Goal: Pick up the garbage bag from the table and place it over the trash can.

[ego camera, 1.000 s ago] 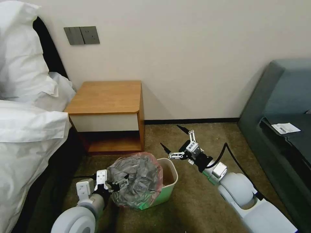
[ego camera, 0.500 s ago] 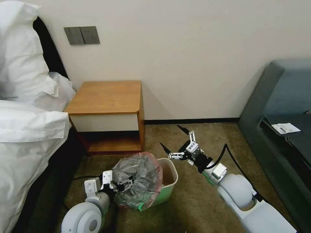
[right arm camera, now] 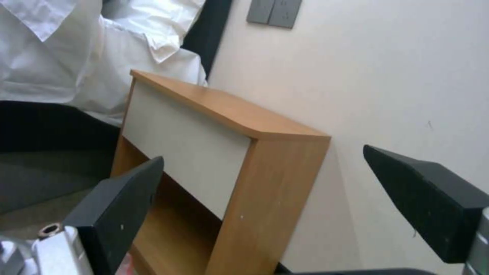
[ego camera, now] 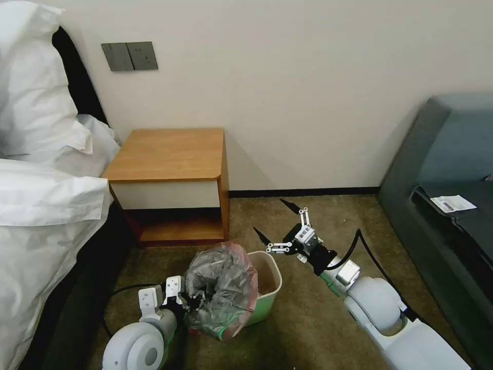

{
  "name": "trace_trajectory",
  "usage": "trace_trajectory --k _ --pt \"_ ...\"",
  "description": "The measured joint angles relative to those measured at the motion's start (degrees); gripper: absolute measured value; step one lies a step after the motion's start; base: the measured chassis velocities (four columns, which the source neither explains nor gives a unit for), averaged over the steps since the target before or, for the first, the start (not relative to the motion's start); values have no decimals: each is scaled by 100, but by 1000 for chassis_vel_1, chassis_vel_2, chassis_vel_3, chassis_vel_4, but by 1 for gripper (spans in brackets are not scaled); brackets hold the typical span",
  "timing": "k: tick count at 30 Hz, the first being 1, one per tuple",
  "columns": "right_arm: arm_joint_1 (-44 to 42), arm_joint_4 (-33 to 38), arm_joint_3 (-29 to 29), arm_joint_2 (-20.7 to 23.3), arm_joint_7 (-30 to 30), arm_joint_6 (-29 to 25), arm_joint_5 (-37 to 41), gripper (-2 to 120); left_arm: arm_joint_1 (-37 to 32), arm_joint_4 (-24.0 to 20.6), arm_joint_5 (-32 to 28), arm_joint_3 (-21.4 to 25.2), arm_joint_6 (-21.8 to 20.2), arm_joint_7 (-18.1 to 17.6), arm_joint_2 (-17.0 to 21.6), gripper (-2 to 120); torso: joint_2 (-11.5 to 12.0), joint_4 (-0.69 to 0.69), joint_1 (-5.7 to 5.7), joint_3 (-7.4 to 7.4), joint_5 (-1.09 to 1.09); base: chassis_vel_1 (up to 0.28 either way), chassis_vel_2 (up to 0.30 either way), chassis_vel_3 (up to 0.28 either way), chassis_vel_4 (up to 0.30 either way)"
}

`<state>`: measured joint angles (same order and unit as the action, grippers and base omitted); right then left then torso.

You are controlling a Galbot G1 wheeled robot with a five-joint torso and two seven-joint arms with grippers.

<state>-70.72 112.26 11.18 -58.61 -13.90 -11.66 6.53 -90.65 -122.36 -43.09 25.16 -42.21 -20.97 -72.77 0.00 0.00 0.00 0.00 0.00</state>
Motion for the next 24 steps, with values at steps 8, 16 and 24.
trace_trajectory --k 8,16,24 --pt "-19 156 -56 -16 223 30 83 100 -17 51 143 18 232 -74 -40 5 0 0 0 0 0 0 0 0 0" --pt "-88 951 -314 -108 1265 774 994 100 -55 -121 416 51 754 -248 -175 4 0 1 0 0 0 0 0 0 0" --pt "-442 2079 -587 -134 1729 1934 2867 100 -59 -253 1150 160 1868 -249 -532 4 0 0 0 0 0 0 0 0 0"
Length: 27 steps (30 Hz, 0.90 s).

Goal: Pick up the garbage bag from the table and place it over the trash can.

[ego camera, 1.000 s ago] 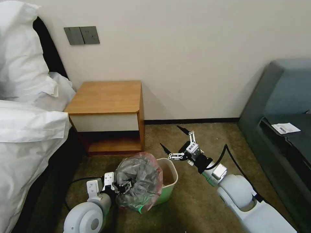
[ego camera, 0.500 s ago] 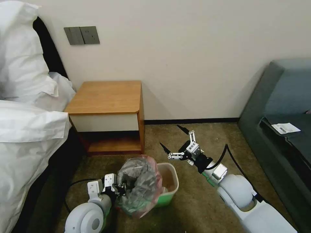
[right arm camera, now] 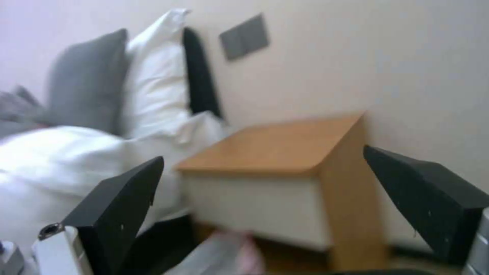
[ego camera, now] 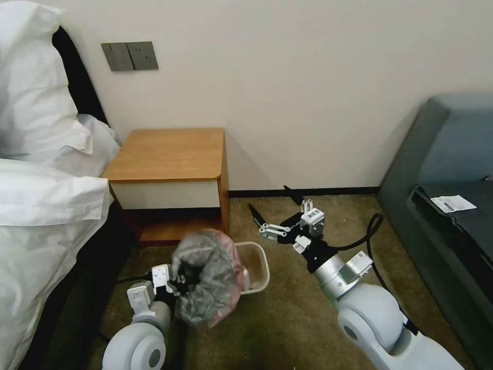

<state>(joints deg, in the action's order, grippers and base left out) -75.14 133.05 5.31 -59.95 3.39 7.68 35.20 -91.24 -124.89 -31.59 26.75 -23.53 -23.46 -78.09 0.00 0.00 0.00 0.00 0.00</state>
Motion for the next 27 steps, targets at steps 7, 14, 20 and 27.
trace_trajectory --k 7,14,20,27 --pt "44 134 -445 68 53 576 796 100 0 39 806 -35 698 181 -188 4 0 0 0 0 -1 0 0 0 0" --pt "489 -587 -703 40 -100 690 866 100 -122 -84 1041 -91 970 357 -201 4 0 0 0 0 1 0 0 0 0" --pt "675 -993 -697 -9 -177 729 923 100 -280 -240 1059 -146 1100 439 -228 4 0 0 0 0 0 0 0 0 0" --pt "728 -1101 -700 -29 -279 760 1261 100 -456 -343 1125 -272 1164 557 -251 4 0 0 0 0 0 0 0 0 0"
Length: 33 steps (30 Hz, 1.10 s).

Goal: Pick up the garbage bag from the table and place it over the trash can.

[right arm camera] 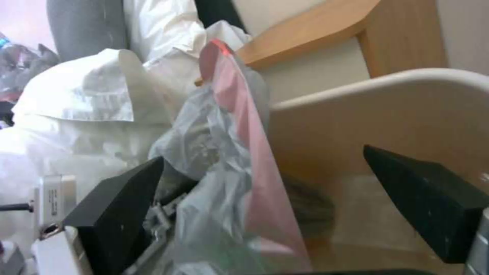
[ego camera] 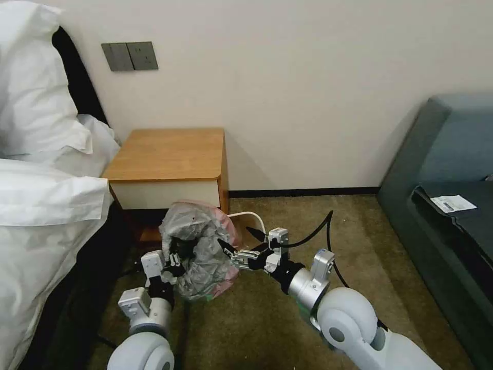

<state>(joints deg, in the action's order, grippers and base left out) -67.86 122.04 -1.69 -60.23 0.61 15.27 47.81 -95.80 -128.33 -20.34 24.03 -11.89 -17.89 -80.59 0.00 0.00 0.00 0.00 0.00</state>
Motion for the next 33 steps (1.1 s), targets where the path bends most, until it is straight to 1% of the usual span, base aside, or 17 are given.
trace_trajectory --k 2,5,7,9,11,13,14,15,17,20,21,25,27,29,30,31,33 --pt "0 -6 -25 -28 -9 10 -21 100 -13 1 13 -2 0 18 -2 4 0 0 0 0 0 0 0 0 0" --pt "0 -23 -74 -46 -46 14 -90 96 -17 23 24 -5 0 37 9 4 0 0 0 0 0 0 0 0 0" --pt "1 -38 -110 -44 -60 12 -163 86 -7 31 20 4 -1 48 23 4 0 0 0 0 0 0 0 0 0" --pt "3 -47 -113 -44 -61 8 -194 83 0 31 1 17 -5 58 27 4 0 0 0 0 0 0 0 0 0" --pt "11 -65 -97 -55 -75 -5 -259 76 16 35 -30 39 -9 68 29 4 0 0 0 0 0 0 0 0 0" --pt "48 -77 -21 -101 -80 -26 -308 65 36 44 -66 63 -20 69 30 4 0 0 0 0 0 0 0 0 0" --pt "48 -77 -21 -101 -80 -26 -308 65 36 44 -66 63 -20 69 30 4 0 0 0 0 0 0 0 0 0" --pt "80 -78 11 -117 -80 -33 -324 57 46 54 -94 65 -24 68 33 4 0 0 0 0 0 0 0 0 0" --pt "89 -78 14 -115 -80 -38 -337 53 53 59 -101 65 -25 62 27 4 0 0 0 0 0 0 0 0 0" --pt "56 -82 -34 -112 -88 -42 -376 38 59 48 -170 77 -48 49 22 4 0 0 0 0 0 0 0 0 0" --pt "56 -82 -34 -112 -88 -42 -376 38 59 48 -170 77 -48 49 22 4 0 0 0 0 0 0 0 0 0" --pt "46 -121 -93 -117 -97 -52 -430 20 72 48 -189 98 -56 32 30 4 0 0 0 0 0 0 0 0 0" --pt "46 -124 -96 -115 -98 -54 -436 18 73 49 -190 99 -58 29 28 4 0 0 0 0 0 0 0 0 0" --pt "51 -133 -100 -113 -99 -65 -459 7 75 53 -190 98 -65 18 14 4 0 0 0 0 0 0 0 0 0" --pt "51 -133 -100 -113 -99 -65 -459 7 75 53 -190 98 -65 18 14 4 0 0 0 0 0 0 0 0 0" --pt "52 -134 -100 -112 -100 -69 -466 0 80 60 -191 94 -70 15 7 4 0 0 0 0 0 0 0 0 0" --pt "52 -134 -101 -111 -100 -74 -478 0 84 67 -189 87 -76 13 3 4 0 0 0 0 0 0 0 0 0"
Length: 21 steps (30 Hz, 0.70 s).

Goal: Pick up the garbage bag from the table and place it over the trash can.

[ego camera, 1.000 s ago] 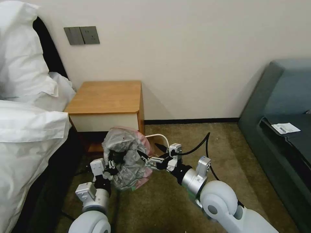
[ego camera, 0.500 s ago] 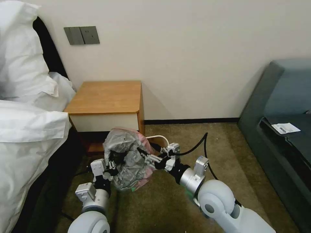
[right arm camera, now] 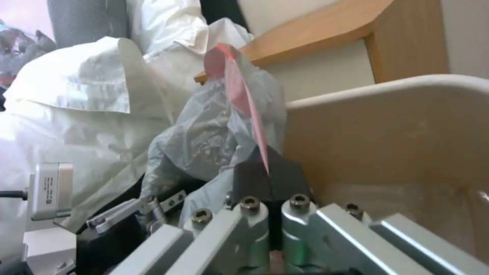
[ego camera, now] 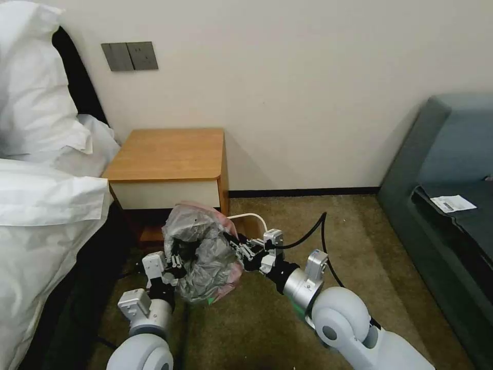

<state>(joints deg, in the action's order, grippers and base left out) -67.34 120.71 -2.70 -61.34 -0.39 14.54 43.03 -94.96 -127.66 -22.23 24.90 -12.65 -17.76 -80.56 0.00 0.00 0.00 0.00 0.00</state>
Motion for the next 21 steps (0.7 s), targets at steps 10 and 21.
trace_trajectory --k 10,21 --pt "14 -80 2 -8 -12 -123 -241 0 -30 43 122 -57 -26 -28 -67 4 0 0 0 0 0 0 0 0 0" --pt "-50 -52 422 136 10 -414 -528 0 -134 68 310 100 51 -15 11 4 0 0 0 0 0 0 0 0 0"
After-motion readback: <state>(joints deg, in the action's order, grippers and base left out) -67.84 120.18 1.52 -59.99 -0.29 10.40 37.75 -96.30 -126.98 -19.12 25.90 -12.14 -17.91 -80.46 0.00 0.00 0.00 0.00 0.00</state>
